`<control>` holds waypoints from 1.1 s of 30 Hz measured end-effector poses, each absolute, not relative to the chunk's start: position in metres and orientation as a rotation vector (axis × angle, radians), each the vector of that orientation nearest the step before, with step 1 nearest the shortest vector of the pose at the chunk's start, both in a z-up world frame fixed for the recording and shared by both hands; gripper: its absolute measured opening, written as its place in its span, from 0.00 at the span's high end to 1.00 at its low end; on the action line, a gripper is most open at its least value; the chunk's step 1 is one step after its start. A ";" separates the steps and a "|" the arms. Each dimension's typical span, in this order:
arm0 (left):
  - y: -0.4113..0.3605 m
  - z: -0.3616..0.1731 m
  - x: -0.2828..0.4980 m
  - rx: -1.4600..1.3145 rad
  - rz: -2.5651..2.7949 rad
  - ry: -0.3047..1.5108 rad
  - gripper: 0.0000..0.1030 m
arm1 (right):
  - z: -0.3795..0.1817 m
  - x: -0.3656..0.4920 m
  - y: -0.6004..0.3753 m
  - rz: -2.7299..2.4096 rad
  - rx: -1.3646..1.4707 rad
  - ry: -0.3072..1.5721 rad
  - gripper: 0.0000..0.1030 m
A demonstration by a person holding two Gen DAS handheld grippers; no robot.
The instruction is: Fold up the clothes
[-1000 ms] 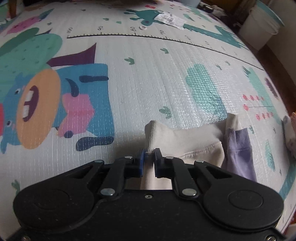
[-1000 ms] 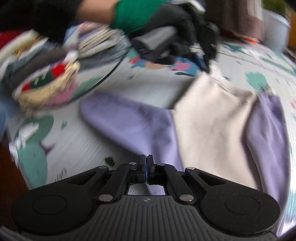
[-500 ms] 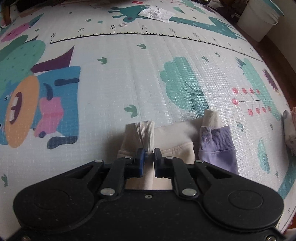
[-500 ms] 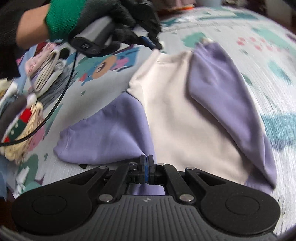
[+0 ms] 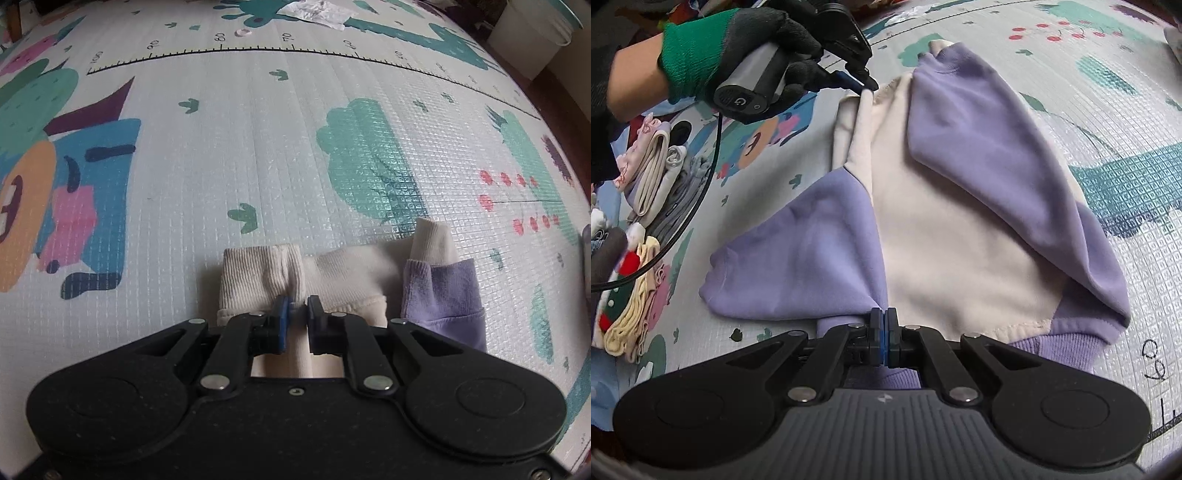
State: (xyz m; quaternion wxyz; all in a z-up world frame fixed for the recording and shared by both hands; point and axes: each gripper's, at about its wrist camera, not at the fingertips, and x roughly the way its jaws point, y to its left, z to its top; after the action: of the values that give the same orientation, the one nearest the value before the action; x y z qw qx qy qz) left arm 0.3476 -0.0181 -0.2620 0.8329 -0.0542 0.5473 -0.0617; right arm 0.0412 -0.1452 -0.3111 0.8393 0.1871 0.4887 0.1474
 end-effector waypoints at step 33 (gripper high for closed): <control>0.024 -0.250 0.352 -0.319 -0.241 1.045 0.79 | -0.320 0.036 -0.153 0.243 0.480 1.049 0.98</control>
State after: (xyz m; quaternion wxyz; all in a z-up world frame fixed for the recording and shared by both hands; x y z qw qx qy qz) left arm 0.3523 0.0240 -0.2500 0.8474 -0.1514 0.4959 -0.1144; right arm 0.0358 -0.1529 -0.3195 0.8312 0.2264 0.4947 0.1145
